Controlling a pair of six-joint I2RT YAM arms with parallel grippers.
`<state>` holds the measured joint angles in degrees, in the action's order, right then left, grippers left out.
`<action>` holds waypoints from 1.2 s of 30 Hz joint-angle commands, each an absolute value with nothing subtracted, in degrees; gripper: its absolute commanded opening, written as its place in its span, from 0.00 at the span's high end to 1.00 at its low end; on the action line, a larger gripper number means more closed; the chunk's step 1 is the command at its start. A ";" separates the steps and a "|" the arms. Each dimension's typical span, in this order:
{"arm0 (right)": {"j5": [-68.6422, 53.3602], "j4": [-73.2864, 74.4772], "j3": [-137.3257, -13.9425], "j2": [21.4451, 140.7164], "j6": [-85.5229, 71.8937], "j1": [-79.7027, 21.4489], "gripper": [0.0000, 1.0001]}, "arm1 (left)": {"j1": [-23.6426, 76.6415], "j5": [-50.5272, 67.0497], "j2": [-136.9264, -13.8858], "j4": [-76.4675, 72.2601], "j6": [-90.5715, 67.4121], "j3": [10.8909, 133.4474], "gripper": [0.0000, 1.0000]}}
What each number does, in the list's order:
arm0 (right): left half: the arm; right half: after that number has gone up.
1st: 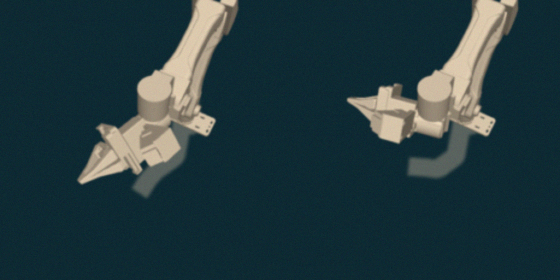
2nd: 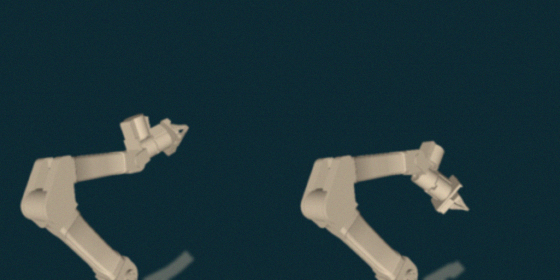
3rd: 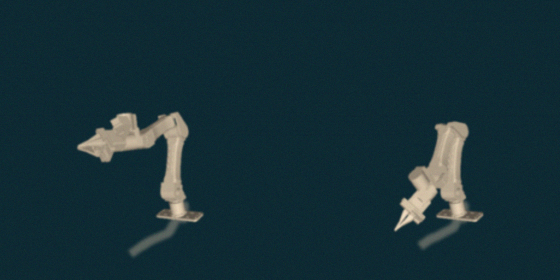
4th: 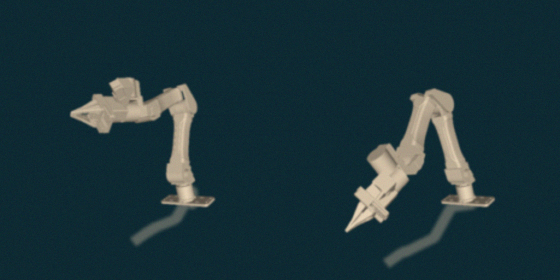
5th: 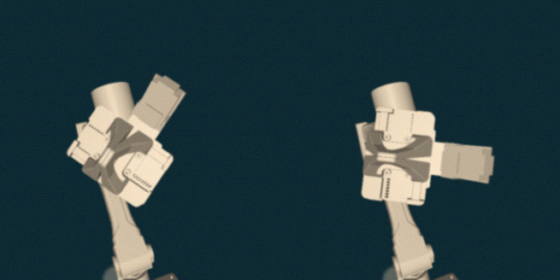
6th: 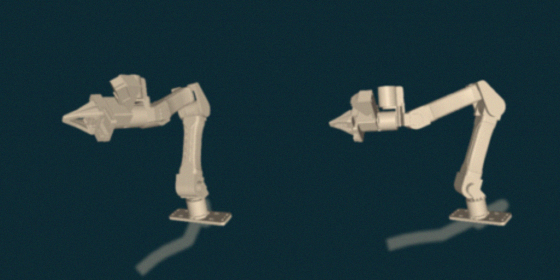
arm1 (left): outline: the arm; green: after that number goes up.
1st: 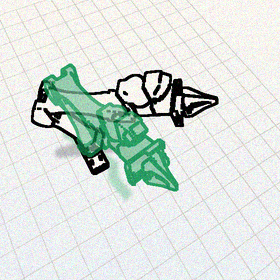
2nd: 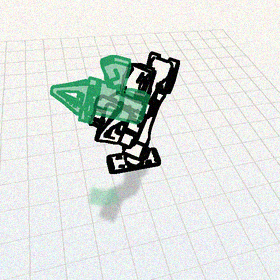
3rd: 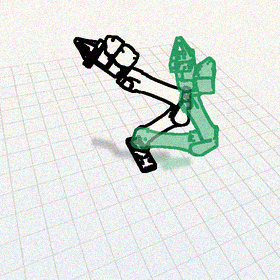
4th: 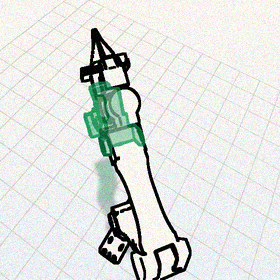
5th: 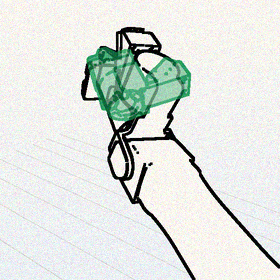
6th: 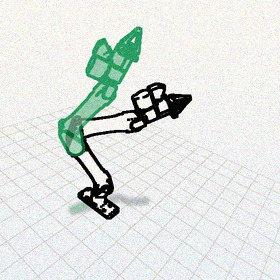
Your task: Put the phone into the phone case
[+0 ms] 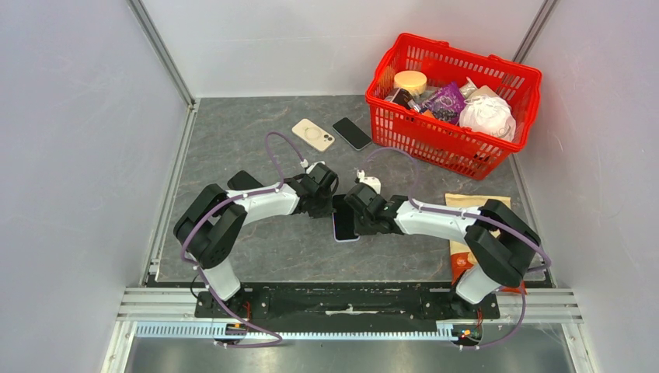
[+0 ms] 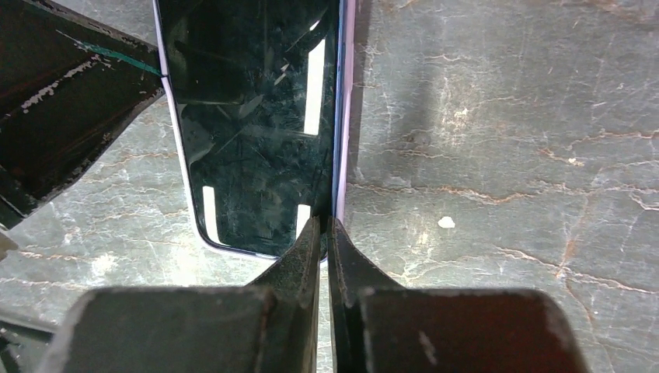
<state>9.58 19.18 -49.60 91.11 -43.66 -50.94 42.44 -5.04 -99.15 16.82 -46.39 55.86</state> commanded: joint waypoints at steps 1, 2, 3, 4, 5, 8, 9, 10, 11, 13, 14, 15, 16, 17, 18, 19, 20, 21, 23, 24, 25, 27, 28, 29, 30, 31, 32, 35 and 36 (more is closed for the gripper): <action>10.44 21.32 -49.25 96.52 -46.39 -54.26 0.92 | 42.54 -3.69 -98.72 15.07 -45.35 55.76 0.98; 10.92 21.81 -49.46 96.98 -46.47 -54.39 0.92 | 42.54 -3.76 -98.70 15.32 -45.35 55.96 0.98; 11.37 22.46 -49.82 97.58 -46.50 -54.49 0.92 | 42.56 -3.93 -98.70 15.50 -45.42 56.28 0.98; 12.01 23.09 -50.20 98.15 -46.51 -54.60 0.92 | 42.54 -4.09 -98.66 15.70 -45.48 56.51 0.98; 12.48 23.63 -50.56 98.48 -46.43 -54.54 0.92 | 42.54 -4.34 -98.57 15.94 -45.57 56.81 0.98; 13.97 24.83 -51.13 98.57 -46.29 -54.58 0.89 | 42.32 -5.64 -97.91 17.29 -45.86 57.80 0.98; 14.53 25.25 -51.36 98.17 -46.16 -54.58 0.87 | 42.08 -6.23 -97.47 17.76 -46.02 57.99 0.98; 14.94 25.63 -51.63 97.54 -46.01 -54.56 0.86 | 41.78 -6.68 -97.09 18.20 -46.17 58.17 0.98; 15.18 25.89 -51.91 96.69 -45.85 -54.51 0.84 | 41.39 -7.21 -96.66 18.47 -46.44 58.25 0.98; 15.14 26.26 -52.80 95.11 -45.31 -54.35 0.78 | 40.43 -7.56 -96.09 19.01 -46.84 58.34 0.97; 15.01 26.45 -53.23 94.19 -44.97 -54.04 0.76 | 39.95 -7.65 -95.90 19.05 -46.93 58.49 0.97; 14.74 26.59 -53.64 93.39 -44.73 -53.73 0.75 | 39.43 -7.65 -95.78 19.39 -47.00 58.61 0.97; 14.51 26.46 -53.91 92.38 -44.45 -53.43 0.72 | 39.10 -7.65 -95.73 19.51 -46.94 58.78 0.97; 14.13 26.48 -54.19 91.36 -44.31 -52.95 0.70 | 38.71 -7.65 -95.64 19.57 -46.85 58.95 0.97; 13.77 26.50 -54.39 90.65 -44.07 -52.64 0.68 | 38.31 -7.80 -95.73 19.90 -46.85 59.18 0.97; 13.34 26.39 -54.53 89.53 -43.80 -52.12 0.65 | 38.09 -7.76 -95.79 19.95 -46.77 59.40 0.96; 12.92 26.29 -54.58 88.80 -43.60 -51.50 0.62 | 37.77 -7.82 -95.98 20.03 -46.68 59.68 0.96; 12.51 26.21 -54.49 88.26 -43.53 -51.02 0.60 | 37.48 -7.76 -96.41 20.12 -46.67 60.06 0.96; 11.67 25.66 -54.09 87.46 -43.17 -50.02 0.56 | 36.93 -7.16 -97.92 20.49 -46.64 61.24 0.95; 10.95 25.10 -53.78 87.20 -43.00 -49.41 0.54 | 36.75 -6.86 -98.68 20.56 -46.59 61.94 0.95; 9.69 24.02 -53.20 87.05 -42.90 -48.81 0.53 | 36.69 -6.57 -99.73 20.77 -46.58 62.69 0.95; 5.79 20.86 -51.82 86.97 -42.97 -47.62 0.52 | 36.58 -6.15 -101.66 21.28 -46.67 64.43 0.95; 4.63 19.30 -51.15 87.14 -43.27 -47.35 0.51 | 36.60 -5.77 -102.67 21.28 -46.67 65.22 0.95; 3.85 18.51 -50.83 87.46 -43.49 -47.20 0.50 | 36.64 -4.85 -103.49 21.29 -46.67 65.85 0.95; 3.66 18.25 -50.80 88.00 -43.59 -47.18 0.49 | 36.65 -3.75 -104.48 21.23 -46.58 66.71 0.96; 3.21 17.97 -50.76 88.48 -43.73 -47.20 0.47 | 36.66 -3.12 -105.36 21.50 -46.51 67.44 0.96; 2.97 17.65 -50.57 88.85 -43.98 -47.20 0.46 | 36.69 -2.62 -106.10 21.95 -46.49 68.19 0.96; 1.80 14.50 -48.91 89.09 -45.09 -47.20 0.39 | 36.82 -1.64 -107.08 21.91 -46.59 68.77 0.96; 1.22 13.68 -48.36 89.25 -45.54 -47.20 0.38 | 36.90 -0.99 -107.28 21.75 -46.54 68.93 0.96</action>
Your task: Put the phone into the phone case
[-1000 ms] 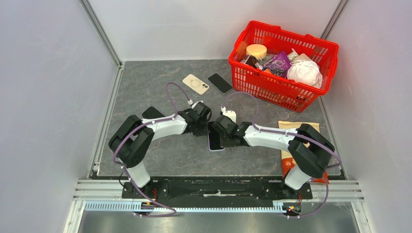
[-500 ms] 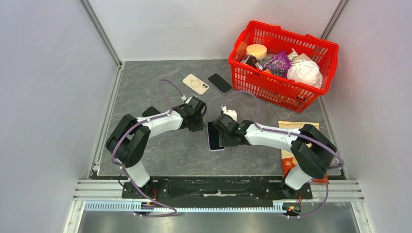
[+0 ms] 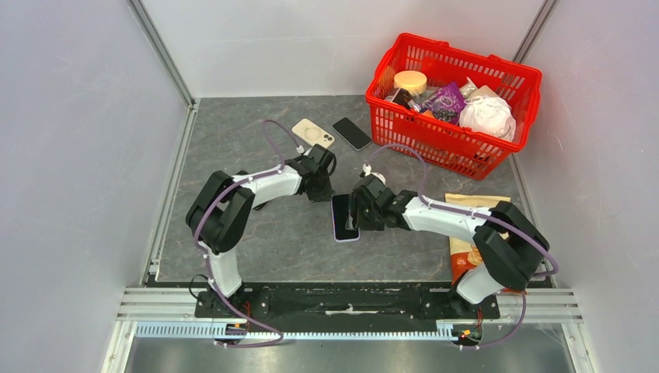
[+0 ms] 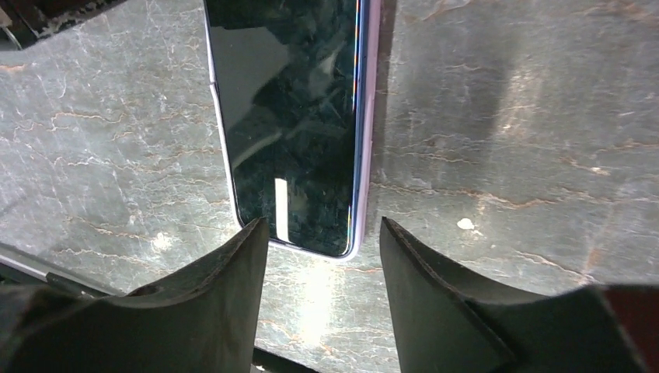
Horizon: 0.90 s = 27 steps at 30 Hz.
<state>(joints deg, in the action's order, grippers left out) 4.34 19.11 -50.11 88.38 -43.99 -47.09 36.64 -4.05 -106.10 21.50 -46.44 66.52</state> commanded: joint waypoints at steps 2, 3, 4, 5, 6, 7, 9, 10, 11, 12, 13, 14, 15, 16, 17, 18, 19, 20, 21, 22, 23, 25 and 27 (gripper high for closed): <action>0.34 12.10 -47.71 90.12 -46.26 -47.28 0.36 | 37.00 1.01 -108.19 21.71 -45.92 69.85 0.96; 0.18 11.20 -47.41 90.45 -46.69 -47.35 0.35 | 37.15 2.71 -108.72 21.63 -45.51 70.42 0.97; 0.18 10.36 -47.17 90.82 -47.19 -47.56 0.35 | 37.41 3.55 -109.25 21.62 -44.95 71.16 0.97; 0.16 9.53 -46.88 91.01 -47.70 -47.89 0.35 | 37.67 4.50 -109.84 21.58 -44.56 71.76 0.96; 0.17 8.99 -46.76 91.42 -48.07 -48.52 0.35 | 37.98 5.91 -110.32 21.46 -43.97 72.57 0.96; 0.18 8.54 -46.84 91.77 -48.52 -49.15 0.34 | 38.28 7.23 -111.13 21.45 -43.44 73.77 0.96; 0.17 7.66 -47.15 92.30 -49.40 -50.98 0.34 | 38.96 10.41 -112.65 21.59 -41.80 76.07 0.96; 0.18 7.13 -47.47 92.56 -49.77 -52.14 0.34 | 39.25 12.11 -113.52 21.98 -41.02 77.22 0.96; 0.13 6.88 -47.88 92.79 -50.05 -53.28 0.34 | 39.67 13.58 -114.14 22.10 -40.02 78.50 0.96; 0.17 6.63 -48.35 93.06 -50.09 -54.14 0.34 | 39.93 15.34 -114.80 22.46 -39.24 79.53 0.96; 0.29 6.60 -48.65 93.28 -50.16 -54.99 0.34 | 40.20 16.35 -115.17 22.94 -38.40 80.61 0.96; 0.49 6.81 -48.78 93.38 -50.19 -55.56 0.33 | 40.39 17.48 -115.41 23.19 -37.64 81.22 0.96; 0.61 7.18 -48.57 93.24 -50.24 -55.71 0.33 | 40.43 18.44 -115.36 23.21 -37.18 81.43 0.95; 1.15 7.76 -48.25 92.78 -50.19 -55.70 0.33 | 40.43 18.75 -115.18 23.20 -36.96 81.47 0.94; 2.15 8.74 -47.80 92.08 -49.98 -55.64 0.32 | 40.43 18.98 -114.77 23.13 -36.71 81.54 0.92; 3.46 9.59 -47.24 90.95 -49.82 -55.63 0.31 | 40.43 18.97 -114.22 23.05 -36.33 81.40 0.90; 4.61 10.93 -46.74 89.80 -49.39 -55.55 0.29 | 40.44 18.58 -113.48 22.95 -36.17 81.41 0.87; 5.80 12.06 -46.35 88.31 -48.96 -55.34 0.28 | 40.43 17.79 -112.61 23.09 -36.03 81.39 0.86; 6.45 13.25 -46.00 86.72 -48.50 -54.95 0.27 | 40.35 16.42 -111.15 23.41 -35.82 81.39 0.83; 6.95 14.18 -45.57 85.28 -47.94 -54.34 0.27 | 40.34 14.85 -109.61 23.59 -35.78 81.23 0.79; 7.51 14.95 -45.22 83.66 -47.40 -53.80 0.26 | 40.26 13.30 -108.17 23.88 -35.93 80.98 0.77; 8.38 16.71 -44.55 80.60 -46.08 -51.76 0.25 | 40.18 9.66 -104.23 23.91 -36.89 79.64 0.72; 8.32 17.51 -43.80 78.46 -44.26 -48.95 0.23 | 40.08 4.64 -99.69 23.93 -39.15 76.79 0.67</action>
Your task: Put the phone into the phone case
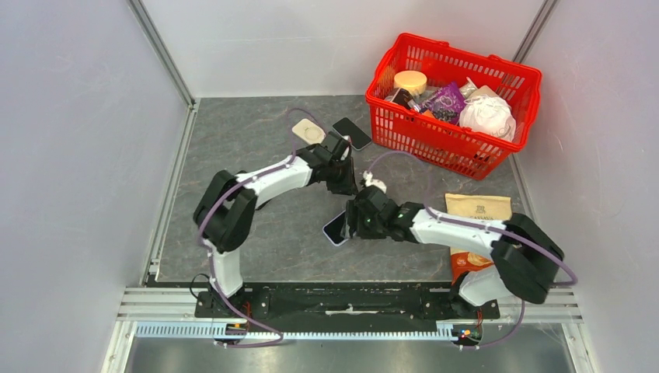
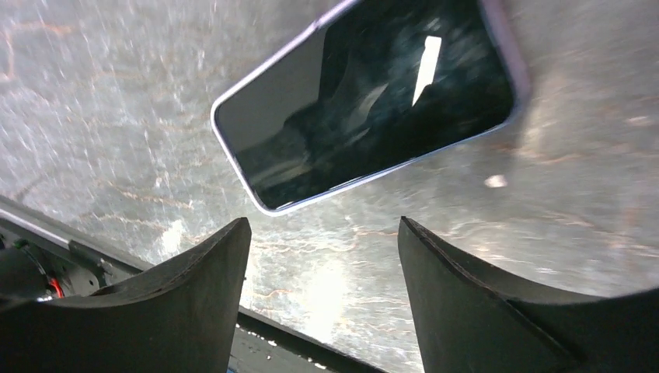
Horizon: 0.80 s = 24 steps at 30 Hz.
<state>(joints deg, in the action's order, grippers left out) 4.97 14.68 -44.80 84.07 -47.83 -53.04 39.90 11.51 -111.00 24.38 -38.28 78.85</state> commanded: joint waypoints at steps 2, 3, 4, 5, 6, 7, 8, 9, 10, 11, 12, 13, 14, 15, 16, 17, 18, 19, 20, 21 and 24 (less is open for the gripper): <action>7.14 17.33 -43.59 77.36 -42.23 -45.41 0.21 | 39.99 0.99 -95.75 23.64 -41.91 72.59 0.64; 6.52 16.76 -43.76 77.58 -40.99 -43.67 0.20 | 40.01 0.21 -93.78 23.56 -43.10 70.64 0.63; 5.60 15.89 -44.08 78.09 -39.93 -42.29 0.18 | 39.91 -1.49 -92.47 23.44 -44.34 68.39 0.62; 4.94 14.98 -44.73 79.05 -38.64 -40.96 0.17 | 39.95 -1.54 -90.88 22.65 -45.27 66.29 0.62; 4.55 14.49 -45.62 80.31 -37.59 -40.00 0.16 | 39.90 -1.41 -89.60 21.74 -46.41 63.77 0.60; 4.41 13.84 -46.76 81.48 -36.46 -39.14 0.15 | 39.90 -1.20 -88.04 20.92 -47.28 61.33 0.58; 4.18 13.34 -47.81 83.03 -35.38 -38.42 0.14 | 39.90 -0.79 -86.55 19.53 -48.26 58.68 0.57; 3.95 12.64 -48.98 84.43 -34.48 -37.96 0.13 | 39.92 -0.34 -85.38 18.75 -49.09 56.35 0.57; 3.39 12.06 -49.99 85.65 -33.82 -37.26 0.12 | 39.90 -0.27 -84.14 18.49 -50.12 54.56 0.56; 2.46 11.35 -51.05 87.26 -33.37 -36.85 0.11 | 39.91 0.42 -83.22 17.77 -51.09 52.39 0.55; 1.73 10.65 -52.15 88.74 -32.94 -36.46 0.11 | 39.90 1.31 -82.00 16.95 -51.78 50.61 0.54; 1.19 10.11 -53.02 90.10 -32.56 -36.38 0.10 | 39.90 1.40 -80.80 16.53 -52.73 48.74 0.54; 0.68 9.54 -53.95 91.42 -32.19 -36.25 0.10 | 39.91 1.76 -79.93 15.56 -53.56 46.83 0.53; 0.21 8.89 -54.62 92.66 -31.82 -36.27 0.10 | 39.90 2.32 -79.08 14.97 -54.13 45.09 0.53; 0.18 8.58 -55.24 93.66 -31.75 -36.26 0.10 | 39.90 2.58 -78.44 14.86 -54.76 43.99 0.52; 0.15 8.39 -55.77 94.69 -31.73 -36.29 0.10 | 39.98 3.10 -77.97 14.25 -55.45 42.74 0.51; -1.20 8.20 -56.06 95.43 -31.71 -36.30 0.10 | 40.00 3.89 -77.64 13.34 -55.98 41.63 0.49; -1.65 7.95 -56.19 96.20 -31.91 -36.29 0.09 | 39.99 4.57 -77.51 12.31 -56.63 40.49 0.47; -2.02 7.53 -56.13 96.72 -32.27 -36.30 0.09 | 40.03 5.30 -77.56 11.45 -57.11 39.71 0.45; -2.54 6.97 -55.96 97.06 -32.70 -36.35 0.09 | 39.99 6.04 -77.87 10.36 -57.49 38.99 0.44; -3.81 5.66 -54.64 97.58 -34.04 -36.49 0.10 | 39.99 7.93 -79.46 8.11 -58.11 38.34 0.41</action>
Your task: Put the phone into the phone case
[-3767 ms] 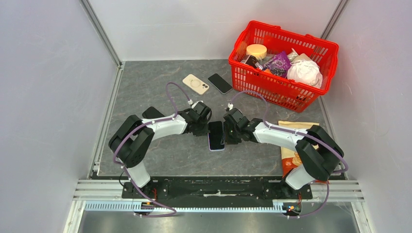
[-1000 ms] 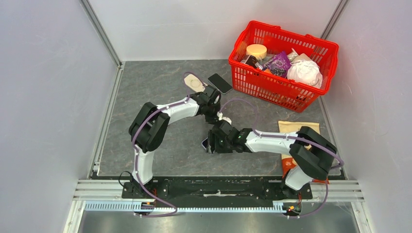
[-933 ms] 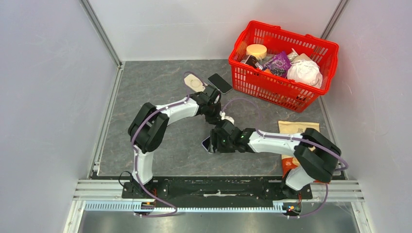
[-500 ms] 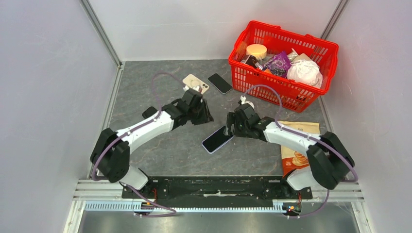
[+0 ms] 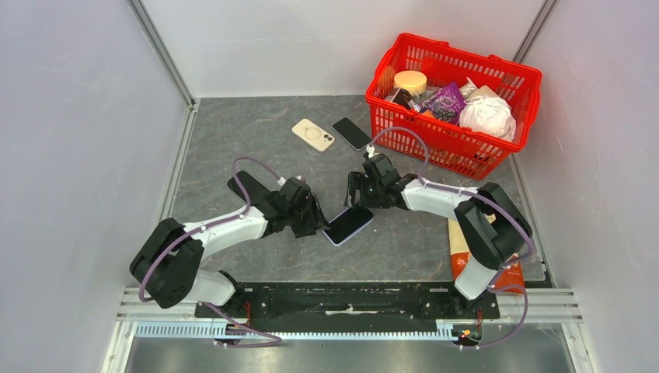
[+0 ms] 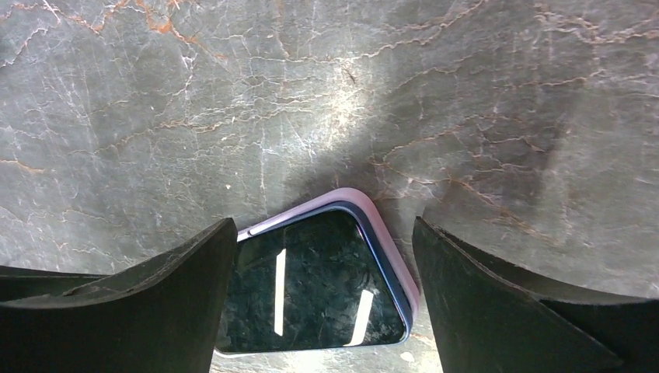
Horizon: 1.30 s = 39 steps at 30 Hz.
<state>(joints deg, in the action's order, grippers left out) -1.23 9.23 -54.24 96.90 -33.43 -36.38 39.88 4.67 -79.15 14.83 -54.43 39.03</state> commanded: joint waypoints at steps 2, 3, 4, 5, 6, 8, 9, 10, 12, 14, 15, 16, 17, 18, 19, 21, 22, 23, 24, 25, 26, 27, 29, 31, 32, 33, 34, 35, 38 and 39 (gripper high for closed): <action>-3.73 5.76 -53.57 97.25 -35.07 -36.93 0.11 | 40.00 9.05 -80.62 7.02 -58.44 38.48 0.41; -3.66 5.84 -52.87 96.82 -35.86 -37.03 0.12 | 39.99 9.21 -81.15 6.81 -58.40 38.69 0.41; -3.64 5.98 -52.00 96.29 -36.82 -37.32 0.13 | 39.99 9.31 -81.69 6.77 -58.21 39.05 0.41; -3.76 6.06 -51.05 95.42 -37.67 -37.54 0.13 | 40.00 9.40 -82.14 6.77 -57.99 39.46 0.41; -3.71 6.06 -50.11 94.58 -38.61 -37.88 0.14 | 39.99 9.36 -82.72 6.92 -57.61 39.95 0.41; -3.19 6.26 -47.89 92.15 -40.51 -38.94 0.15 | 39.90 8.97 -84.16 8.35 -56.42 41.59 0.41; -2.73 6.74 -47.13 91.16 -41.40 -39.63 0.15 | 39.82 8.78 -85.00 9.17 -55.55 42.72 0.41; -2.08 7.43 -46.31 90.26 -42.20 -40.53 0.15 | 39.77 8.44 -85.68 10.05 -54.94 43.88 0.41; -0.58 8.44 -44.80 87.95 -43.90 -42.71 0.15 | 39.36 8.10 -86.70 10.99 -53.73 45.59 0.41; -0.35 8.70 -43.19 86.00 -45.73 -45.29 0.15 | 38.56 8.09 -87.77 12.07 -52.48 47.31 0.41; 1.22 8.94 -42.56 85.27 -46.39 -46.45 0.16 | 38.18 8.21 -87.99 12.87 -51.92 48.05 0.41; 2.17 9.59 -42.06 84.34 -47.23 -47.47 0.16 | 38.08 7.98 -88.12 13.53 -51.19 48.78 0.41; 2.53 10.24 -41.57 83.52 -47.72 -47.97 0.16 | 38.06 7.82 -88.05 14.30 -50.48 49.33 0.41; 2.95 10.79 -40.96 82.60 -48.30 -47.99 0.17 | 38.06 7.74 -87.98 15.08 -49.88 49.63 0.41; 4.23 11.94 -40.59 81.81 -48.52 -47.99 0.17 | 38.06 7.86 -87.78 15.67 -49.22 49.74 0.41; 7.68 14.81 -40.50 80.19 -48.31 -47.91 0.18 | 38.14 8.19 -87.40 16.75 -48.19 49.46 0.43; 8.83 16.09 -40.58 79.41 -47.98 -47.71 0.19 | 38.14 8.44 -86.93 16.96 -47.81 48.82 0.44; 9.18 16.98 -40.65 79.06 -47.47 -47.41 0.20 | 38.22 8.57 -86.53 17.17 -47.48 48.21 0.45; 9.10 17.70 -40.69 78.71 -47.11 -46.98 0.20 | 38.23 8.61 -86.13 17.31 -47.30 47.51 0.46; 8.86 18.04 -40.78 78.51 -46.88 -46.63 0.23 | 38.30 8.78 -85.82 17.40 -47.14 47.02 0.48; 8.28 18.33 -40.92 78.49 -46.79 -46.32 0.26 | 38.39 8.78 -85.29 17.55 -46.89 46.39 0.49; 7.65 18.57 -41.23 78.66 -46.74 -46.31 0.29 | 38.49 8.37 -84.87 17.81 -46.76 46.05 0.50; 6.27 19.36 -42.03 79.06 -46.63 -46.31 0.38 | 38.67 7.48 -83.93 18.21 -46.37 45.30 0.54; 4.77 19.73 -42.36 79.14 -46.75 -46.31 0.46 | 38.67 6.76 -83.48 18.92 -45.90 45.05 0.56; 4.43 19.92 -42.36 79.14 -46.84 -46.34 0.49 | 38.68 6.56 -83.41 19.03 -45.73 44.98 0.57; 4.25 20.23 -42.35 79.10 -46.91 -46.27 0.52 | 38.75 6.46 -83.46 19.07 -45.58 44.91 0.59; 4.10 20.65 -42.44 78.97 -46.86 -46.31 0.53 | 38.84 6.42 -83.61 19.15 -45.45 44.91 0.60; 3.96 20.95 -42.45 78.87 -46.89 -46.40 0.55 | 38.97 6.43 -83.74 19.16 -45.29 44.92 0.61; 3.78 21.54 -42.36 78.58 -46.95 -46.57 0.58 | 39.44 6.15 -84.69 19.20 -44.92 45.09 0.63; 3.78 21.69 -42.36 78.65 -47.01 -46.57 0.59 | 39.62 6.00 -85.11 19.25 -44.83 45.09 0.64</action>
